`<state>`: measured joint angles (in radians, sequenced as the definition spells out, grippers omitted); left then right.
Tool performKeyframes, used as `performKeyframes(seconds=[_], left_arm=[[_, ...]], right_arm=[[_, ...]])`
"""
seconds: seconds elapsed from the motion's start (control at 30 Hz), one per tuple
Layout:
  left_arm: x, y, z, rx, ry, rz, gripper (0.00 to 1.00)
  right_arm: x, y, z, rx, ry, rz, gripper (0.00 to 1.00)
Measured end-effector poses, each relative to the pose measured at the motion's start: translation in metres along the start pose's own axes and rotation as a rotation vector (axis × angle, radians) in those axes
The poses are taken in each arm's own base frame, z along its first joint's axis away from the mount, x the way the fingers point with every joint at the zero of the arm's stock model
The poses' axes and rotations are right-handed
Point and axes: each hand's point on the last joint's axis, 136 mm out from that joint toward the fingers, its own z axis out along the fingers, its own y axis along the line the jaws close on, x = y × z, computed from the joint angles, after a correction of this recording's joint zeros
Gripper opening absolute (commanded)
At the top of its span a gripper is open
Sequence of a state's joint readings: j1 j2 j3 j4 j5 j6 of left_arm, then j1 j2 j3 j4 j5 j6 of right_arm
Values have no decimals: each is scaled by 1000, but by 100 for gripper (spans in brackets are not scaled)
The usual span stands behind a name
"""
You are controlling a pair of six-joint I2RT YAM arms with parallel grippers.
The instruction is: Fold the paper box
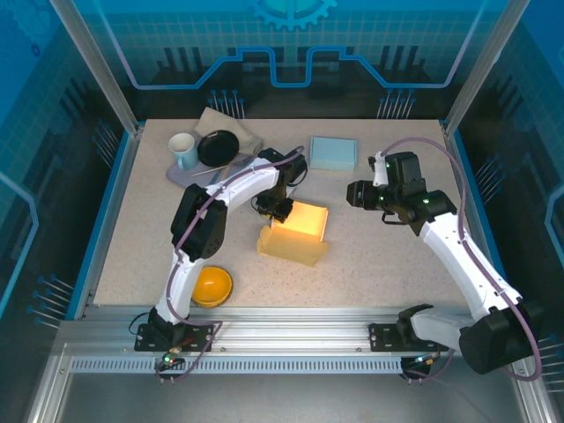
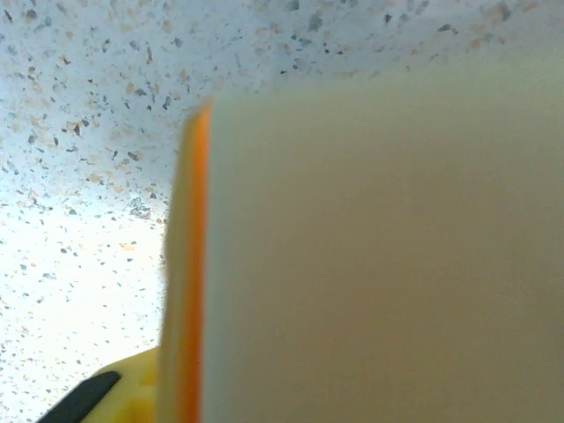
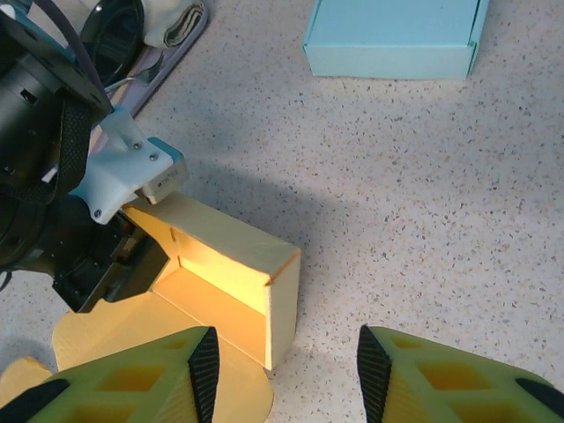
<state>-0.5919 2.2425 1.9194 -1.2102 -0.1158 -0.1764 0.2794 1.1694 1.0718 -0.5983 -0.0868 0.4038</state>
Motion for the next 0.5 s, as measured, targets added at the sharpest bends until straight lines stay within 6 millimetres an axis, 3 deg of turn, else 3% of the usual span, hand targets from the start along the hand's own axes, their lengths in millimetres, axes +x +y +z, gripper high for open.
performKeyframes(seconds=[0.27,0.37,0.5], left_arm=[[-15,2,-15,-42,-34,5,30],[-20,0,-23,-34,-58,-1,41],[-18,0,-21,-37,-53,3,41]], right_arm=[[5,-2,-1,3,9,4,48],[4,-2,-4,0,-1,3,49],[8,-1,-3,-9,10,-4,49]])
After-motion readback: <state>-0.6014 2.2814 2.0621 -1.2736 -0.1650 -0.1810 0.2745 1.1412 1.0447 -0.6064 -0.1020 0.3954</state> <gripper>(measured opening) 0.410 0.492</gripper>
